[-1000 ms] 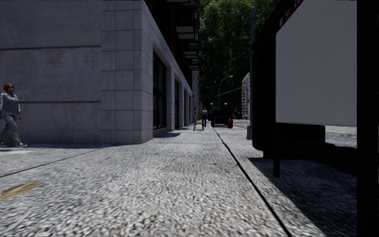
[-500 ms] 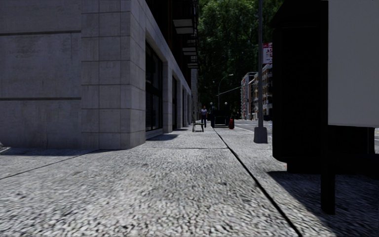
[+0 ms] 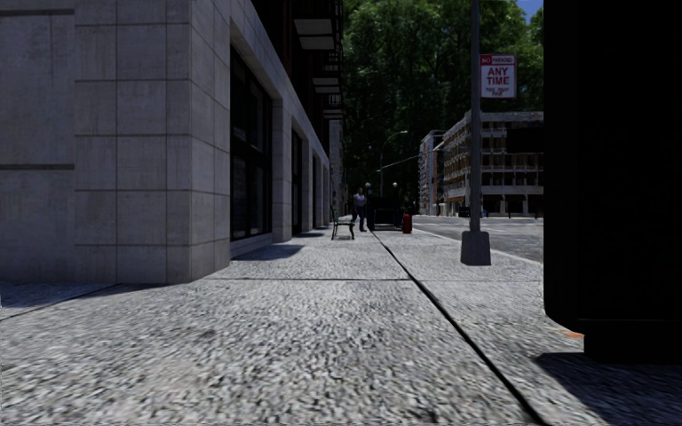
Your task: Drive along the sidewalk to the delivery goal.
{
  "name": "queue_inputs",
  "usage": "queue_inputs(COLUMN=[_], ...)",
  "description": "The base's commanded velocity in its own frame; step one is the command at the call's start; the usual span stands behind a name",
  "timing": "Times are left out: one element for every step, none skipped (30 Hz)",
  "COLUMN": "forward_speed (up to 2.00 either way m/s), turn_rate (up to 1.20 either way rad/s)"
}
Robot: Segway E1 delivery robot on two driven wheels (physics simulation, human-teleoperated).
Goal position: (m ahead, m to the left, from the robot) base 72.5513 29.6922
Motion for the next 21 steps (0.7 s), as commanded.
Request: queue_inputs(forward_speed=[1.97,1.97,1.97,1.97,1.97,1.97,1.97,1.97,1.97,1.97,1.97,1.97,1.97,1.97,1.97,1.97,1.97,1.97,1.97,1.97,1.97], turn_rate=[-0.28,-0.28,-0.28,-0.28,-0.28,-0.28,-0.28,-0.28,-0.28,-0.28,-0.28,-0.28,-0.28,-0.28,-0.23,-0.18,-0.18,-0.17,-0.16,-0.16,-0.16])
